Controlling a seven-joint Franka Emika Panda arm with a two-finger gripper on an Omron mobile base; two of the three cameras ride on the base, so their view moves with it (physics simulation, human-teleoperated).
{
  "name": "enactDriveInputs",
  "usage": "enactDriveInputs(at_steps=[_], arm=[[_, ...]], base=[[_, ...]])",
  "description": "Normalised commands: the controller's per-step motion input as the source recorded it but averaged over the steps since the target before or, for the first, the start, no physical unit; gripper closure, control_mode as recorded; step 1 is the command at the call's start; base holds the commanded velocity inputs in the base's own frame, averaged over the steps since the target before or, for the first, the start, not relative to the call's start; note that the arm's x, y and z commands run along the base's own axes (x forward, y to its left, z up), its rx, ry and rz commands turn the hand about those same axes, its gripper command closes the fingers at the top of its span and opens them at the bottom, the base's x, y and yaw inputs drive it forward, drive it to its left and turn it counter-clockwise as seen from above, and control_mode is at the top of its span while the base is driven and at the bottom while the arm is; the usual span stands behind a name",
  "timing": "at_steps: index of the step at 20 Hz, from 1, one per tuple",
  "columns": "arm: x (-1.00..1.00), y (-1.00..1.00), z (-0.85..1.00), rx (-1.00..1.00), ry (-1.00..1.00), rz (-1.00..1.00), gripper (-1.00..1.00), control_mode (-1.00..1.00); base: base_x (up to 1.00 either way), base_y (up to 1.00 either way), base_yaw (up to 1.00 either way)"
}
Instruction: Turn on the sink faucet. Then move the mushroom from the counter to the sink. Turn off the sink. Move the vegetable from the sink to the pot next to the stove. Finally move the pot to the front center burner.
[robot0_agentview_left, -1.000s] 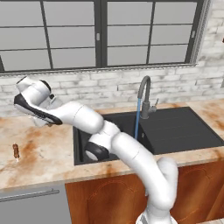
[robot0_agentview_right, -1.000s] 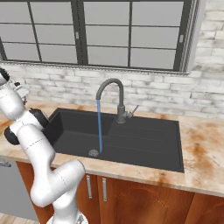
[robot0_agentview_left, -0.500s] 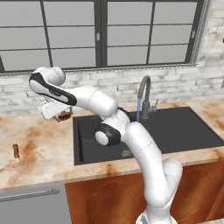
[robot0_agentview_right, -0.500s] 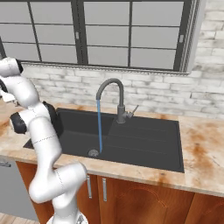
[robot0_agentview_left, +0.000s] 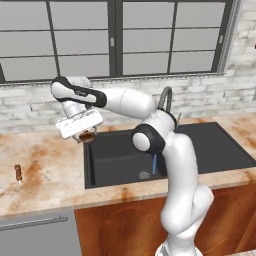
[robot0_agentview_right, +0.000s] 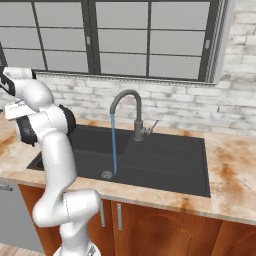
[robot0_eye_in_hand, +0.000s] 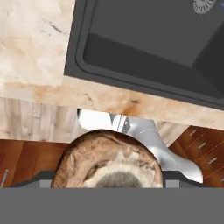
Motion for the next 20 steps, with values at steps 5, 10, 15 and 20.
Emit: enactDriveInputs(at_steps=[5, 10, 15, 20], arm=[[-0.44, -0.81, 0.00, 0.07, -0.12, -0.21, 1.00, -1.00], [0.01, -0.76, 0.00, 0.03, -0.03, -0.22, 1.00, -1.00], [0.16, -0.54, 0.00, 0.00, -0.11, -0.14, 1.00, -1.00], [0.31, -0.46, -0.08, 0.00, -0.09, -0.08, 1.00, -1.00]], base=[[0.00, 0.00, 0.00], [0.00, 0.00, 0.00], [0.00, 0.00, 0.00], [0.00, 0.00, 0.00]])
